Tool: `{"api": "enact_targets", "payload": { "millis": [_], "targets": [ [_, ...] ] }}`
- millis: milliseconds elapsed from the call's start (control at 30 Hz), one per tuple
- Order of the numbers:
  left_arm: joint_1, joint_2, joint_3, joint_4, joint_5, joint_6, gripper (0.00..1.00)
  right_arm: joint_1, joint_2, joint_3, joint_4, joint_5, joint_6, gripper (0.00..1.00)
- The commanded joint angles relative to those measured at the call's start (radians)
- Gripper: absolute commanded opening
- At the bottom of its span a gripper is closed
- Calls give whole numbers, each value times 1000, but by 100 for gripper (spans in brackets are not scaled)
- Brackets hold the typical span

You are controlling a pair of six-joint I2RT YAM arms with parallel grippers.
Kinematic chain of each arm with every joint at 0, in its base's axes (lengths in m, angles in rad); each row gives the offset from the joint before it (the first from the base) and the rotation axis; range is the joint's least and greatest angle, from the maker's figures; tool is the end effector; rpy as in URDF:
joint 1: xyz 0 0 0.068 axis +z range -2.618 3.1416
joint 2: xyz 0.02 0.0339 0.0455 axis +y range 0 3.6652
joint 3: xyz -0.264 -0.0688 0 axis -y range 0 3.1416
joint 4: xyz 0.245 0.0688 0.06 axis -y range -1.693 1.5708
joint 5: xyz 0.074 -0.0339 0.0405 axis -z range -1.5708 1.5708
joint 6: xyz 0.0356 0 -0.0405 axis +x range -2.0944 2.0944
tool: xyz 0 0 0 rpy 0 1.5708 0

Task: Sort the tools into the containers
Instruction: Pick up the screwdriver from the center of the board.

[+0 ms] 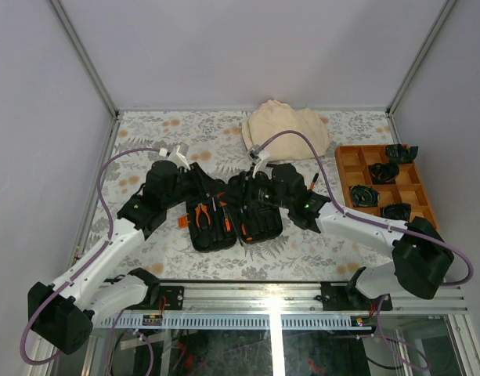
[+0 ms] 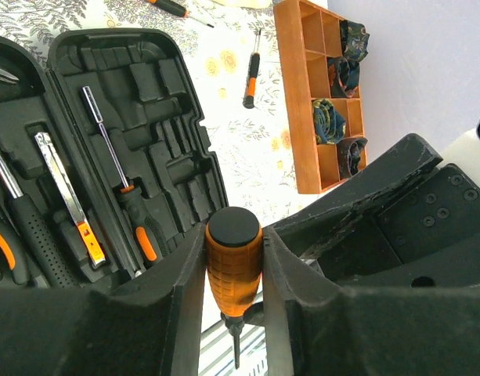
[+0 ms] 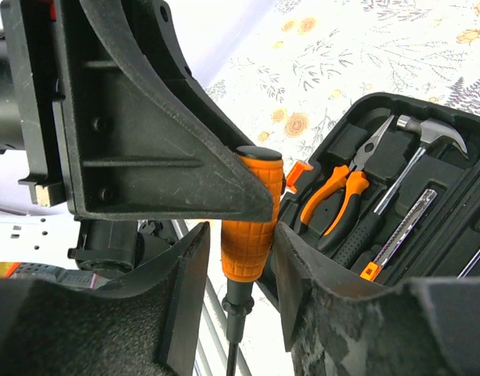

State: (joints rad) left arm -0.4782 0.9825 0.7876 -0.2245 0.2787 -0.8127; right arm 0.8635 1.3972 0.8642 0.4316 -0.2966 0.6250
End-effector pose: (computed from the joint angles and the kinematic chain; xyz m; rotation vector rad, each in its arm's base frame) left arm 0.1947 -0.1119 0.3005 -0.1642 2.1434 -1.0757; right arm 0.2022 0.2526 0.2898 -0.4668 1.8023 1.3319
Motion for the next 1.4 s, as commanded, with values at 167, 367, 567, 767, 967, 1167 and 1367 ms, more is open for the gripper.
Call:
{"api": "enact_targets", "payload": {
  "millis": [167, 367, 567, 767, 967, 1167, 1367],
  "targets": [
    [-7, -11, 18, 20, 18, 14, 1, 4, 39, 67, 27, 19, -3, 39],
    [-7, -15, 21, 23, 23, 19, 23, 5, 37, 68, 6, 36, -8, 19],
    [-4, -15, 31, 18, 17, 29, 53, 5, -6, 48, -47, 116, -8, 14],
    [3, -11, 68, -56, -49, 72, 63, 4, -46, 43, -177, 224, -22, 12],
    [41, 68, 133, -185, -40, 191, 66, 1, -47, 99, -370, 477, -56, 10],
    [59, 100, 184, -328, -176, 337, 67, -26, 101, 261, -505, 516, -106, 11],
    [60, 84, 182, -409, -409, 434, 68, -98, 245, 363, -576, 440, -134, 12]
  ]
}}
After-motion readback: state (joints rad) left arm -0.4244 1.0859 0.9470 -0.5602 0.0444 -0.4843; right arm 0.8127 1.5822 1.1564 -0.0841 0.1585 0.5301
